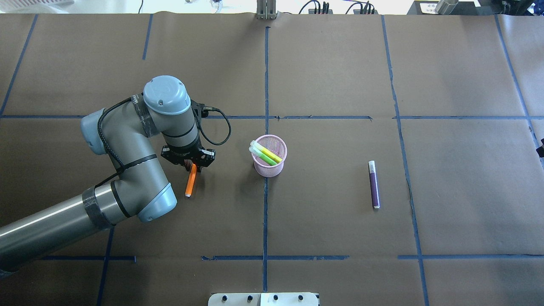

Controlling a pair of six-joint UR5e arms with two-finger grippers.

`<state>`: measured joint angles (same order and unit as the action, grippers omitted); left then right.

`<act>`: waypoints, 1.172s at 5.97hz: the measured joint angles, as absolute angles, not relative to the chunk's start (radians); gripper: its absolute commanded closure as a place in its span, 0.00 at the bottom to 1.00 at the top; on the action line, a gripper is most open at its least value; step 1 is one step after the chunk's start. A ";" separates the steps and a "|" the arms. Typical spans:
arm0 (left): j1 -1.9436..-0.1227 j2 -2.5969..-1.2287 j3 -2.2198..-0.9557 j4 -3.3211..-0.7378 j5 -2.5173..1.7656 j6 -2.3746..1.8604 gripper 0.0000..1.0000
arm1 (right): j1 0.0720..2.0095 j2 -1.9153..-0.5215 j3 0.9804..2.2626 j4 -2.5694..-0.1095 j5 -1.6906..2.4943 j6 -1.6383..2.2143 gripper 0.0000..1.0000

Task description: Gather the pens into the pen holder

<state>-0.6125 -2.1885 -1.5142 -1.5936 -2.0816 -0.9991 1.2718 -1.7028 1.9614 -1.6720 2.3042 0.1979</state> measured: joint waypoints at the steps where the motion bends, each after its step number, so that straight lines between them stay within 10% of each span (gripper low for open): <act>1: -0.612 -2.188 -1.513 -1.594 -2.082 -0.999 1.00 | 1.272 -1.703 1.960 -1.673 2.304 0.198 0.00; 7: -0.651 -2.194 -1.768 -1.613 -1.964 -1.090 1.00 | 1.272 -1.709 1.962 -1.684 2.280 0.198 0.00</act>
<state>-0.6506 -2.1943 -1.7678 -1.6130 -1.9642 -1.0904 1.2723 -1.7089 1.9619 -1.6842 2.2797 0.1979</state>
